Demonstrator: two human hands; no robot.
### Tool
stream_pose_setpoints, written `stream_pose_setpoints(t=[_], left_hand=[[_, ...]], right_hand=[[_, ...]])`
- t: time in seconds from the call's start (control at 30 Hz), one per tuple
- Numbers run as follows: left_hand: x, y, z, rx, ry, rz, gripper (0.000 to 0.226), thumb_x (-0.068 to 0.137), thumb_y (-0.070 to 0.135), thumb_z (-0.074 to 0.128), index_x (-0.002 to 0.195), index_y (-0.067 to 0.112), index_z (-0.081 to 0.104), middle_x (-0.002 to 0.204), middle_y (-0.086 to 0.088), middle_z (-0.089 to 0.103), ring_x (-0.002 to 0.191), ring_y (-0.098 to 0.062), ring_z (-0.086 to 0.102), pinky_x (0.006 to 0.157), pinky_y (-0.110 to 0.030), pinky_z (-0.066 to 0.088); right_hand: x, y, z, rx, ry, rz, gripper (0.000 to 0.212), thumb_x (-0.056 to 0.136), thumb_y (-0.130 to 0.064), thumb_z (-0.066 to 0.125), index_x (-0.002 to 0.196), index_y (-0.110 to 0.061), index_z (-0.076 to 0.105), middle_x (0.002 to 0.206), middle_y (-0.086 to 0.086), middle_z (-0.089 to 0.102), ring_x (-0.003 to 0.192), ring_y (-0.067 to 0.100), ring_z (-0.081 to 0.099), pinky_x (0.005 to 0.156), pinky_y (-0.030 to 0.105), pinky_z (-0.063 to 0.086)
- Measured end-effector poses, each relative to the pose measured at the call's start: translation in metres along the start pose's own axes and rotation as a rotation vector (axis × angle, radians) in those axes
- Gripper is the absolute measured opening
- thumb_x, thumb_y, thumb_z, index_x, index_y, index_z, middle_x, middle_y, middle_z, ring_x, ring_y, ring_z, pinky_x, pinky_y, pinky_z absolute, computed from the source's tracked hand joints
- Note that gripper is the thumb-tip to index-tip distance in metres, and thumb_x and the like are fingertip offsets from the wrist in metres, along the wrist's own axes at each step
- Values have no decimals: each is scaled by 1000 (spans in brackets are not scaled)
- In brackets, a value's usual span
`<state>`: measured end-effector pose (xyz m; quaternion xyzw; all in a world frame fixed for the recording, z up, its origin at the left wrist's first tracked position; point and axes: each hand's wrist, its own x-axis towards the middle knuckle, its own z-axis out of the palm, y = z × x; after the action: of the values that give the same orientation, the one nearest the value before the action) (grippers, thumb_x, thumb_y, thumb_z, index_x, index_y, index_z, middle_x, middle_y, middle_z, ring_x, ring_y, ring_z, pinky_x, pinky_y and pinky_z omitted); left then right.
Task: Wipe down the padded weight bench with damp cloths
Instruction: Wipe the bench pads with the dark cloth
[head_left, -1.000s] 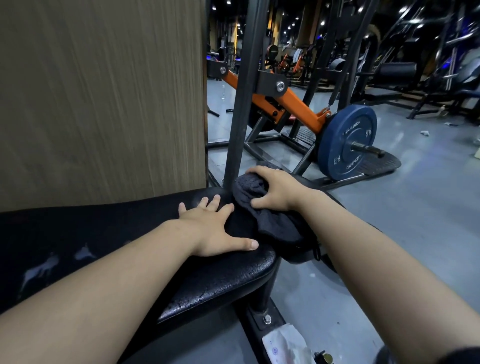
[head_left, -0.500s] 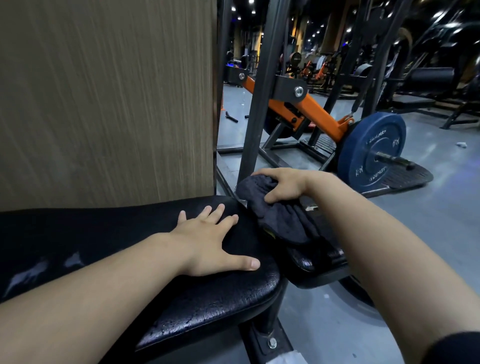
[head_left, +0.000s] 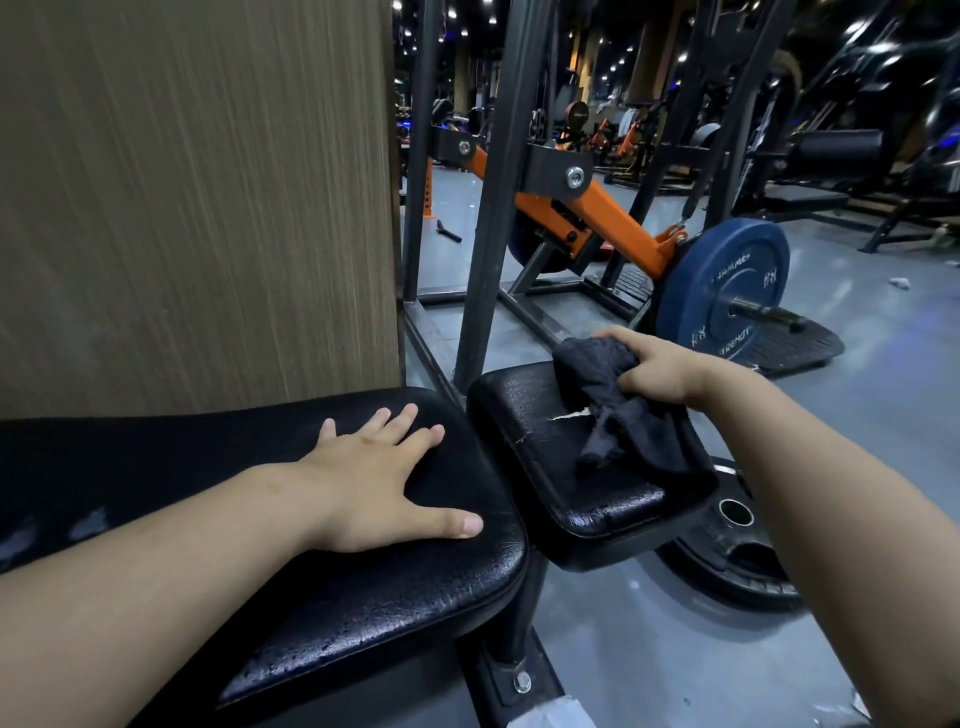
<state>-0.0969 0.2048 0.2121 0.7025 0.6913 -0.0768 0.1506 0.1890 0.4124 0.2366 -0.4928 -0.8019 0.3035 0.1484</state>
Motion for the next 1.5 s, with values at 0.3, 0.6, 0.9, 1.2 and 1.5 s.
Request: stream_pose_setpoints(t=[0.3, 0.6, 0.9, 1.2, 1.5], left_hand=[[0, 3, -1, 29, 2, -7, 124, 52, 102, 26, 156, 40, -2, 164, 7, -18, 151, -14, -14, 120, -61, -2], [-1, 4, -3, 35, -5, -10, 133, 43, 106, 20, 156, 39, 0, 165, 6, -16, 152, -16, -12, 119, -63, 1], [-9, 11, -9, 47, -3, -33, 119, 62, 98, 31, 158, 35, 1, 166, 2, -11, 153, -20, -9, 118, -63, -1], [-42, 1, -23, 89, 96, 36, 98, 83, 83, 37, 158, 26, 11, 167, -3, 2, 153, -22, -4, 115, -66, -9], [-141, -90, 5, 78, 176, -17, 84, 91, 74, 34, 158, 29, 9, 166, 4, 6, 152, -9, 0, 122, -54, -2]], right_hand=[[-67, 46, 11, 455, 208, 4, 54, 64, -7, 54, 112, -31, 60, 103, 6, 68, 97, 21, 62, 93, 41, 48], [-159, 33, 63, 426, 384, -164, 75, 73, 20, 53, 127, -33, 53, 136, -12, 56, 119, 4, 58, 94, 16, 46], [-174, -35, 116, -62, 333, -358, 79, 60, -33, 64, 138, -35, 51, 150, -17, 42, 148, 6, 20, 123, 34, 9], [-137, -90, 110, -88, 51, -280, 72, 67, -35, 57, 137, -44, 48, 138, -31, 42, 142, -7, 16, 121, 22, 9], [-105, -144, 149, -100, -8, -259, 68, 87, -22, 56, 148, -38, 32, 151, -20, 30, 150, 7, 3, 121, 27, 4]])
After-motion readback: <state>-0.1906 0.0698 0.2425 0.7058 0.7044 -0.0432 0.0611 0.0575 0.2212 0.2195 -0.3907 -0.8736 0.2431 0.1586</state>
